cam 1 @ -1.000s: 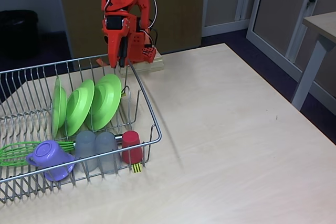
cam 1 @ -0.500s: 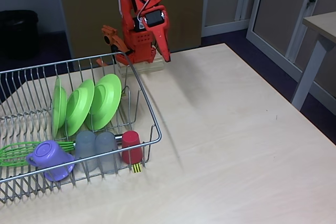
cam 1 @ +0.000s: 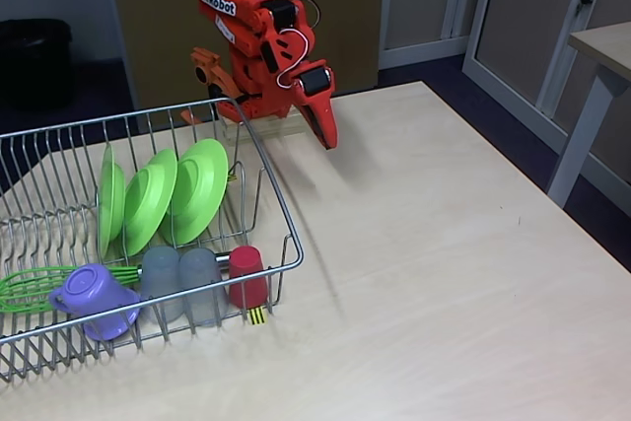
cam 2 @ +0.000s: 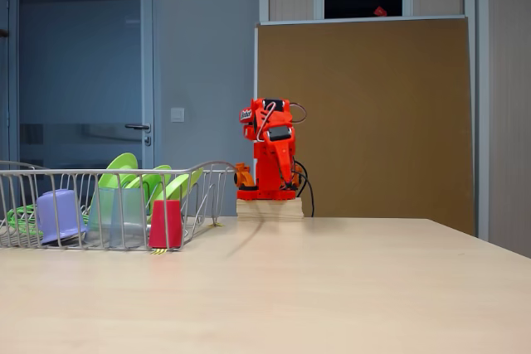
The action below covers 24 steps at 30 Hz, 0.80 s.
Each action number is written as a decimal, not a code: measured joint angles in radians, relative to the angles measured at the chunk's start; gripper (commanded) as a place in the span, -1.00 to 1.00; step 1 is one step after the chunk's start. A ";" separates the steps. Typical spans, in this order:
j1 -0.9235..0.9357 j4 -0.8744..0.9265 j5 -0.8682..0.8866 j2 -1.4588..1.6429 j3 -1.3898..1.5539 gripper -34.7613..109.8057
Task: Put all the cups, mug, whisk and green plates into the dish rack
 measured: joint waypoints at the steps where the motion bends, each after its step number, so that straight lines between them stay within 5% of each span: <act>1: -0.008 0.006 -0.048 0.014 0.020 -0.52; 7: -0.054 0.095 -0.186 0.092 0.052 -0.52; 24: -0.075 0.221 -0.189 0.190 0.064 -0.52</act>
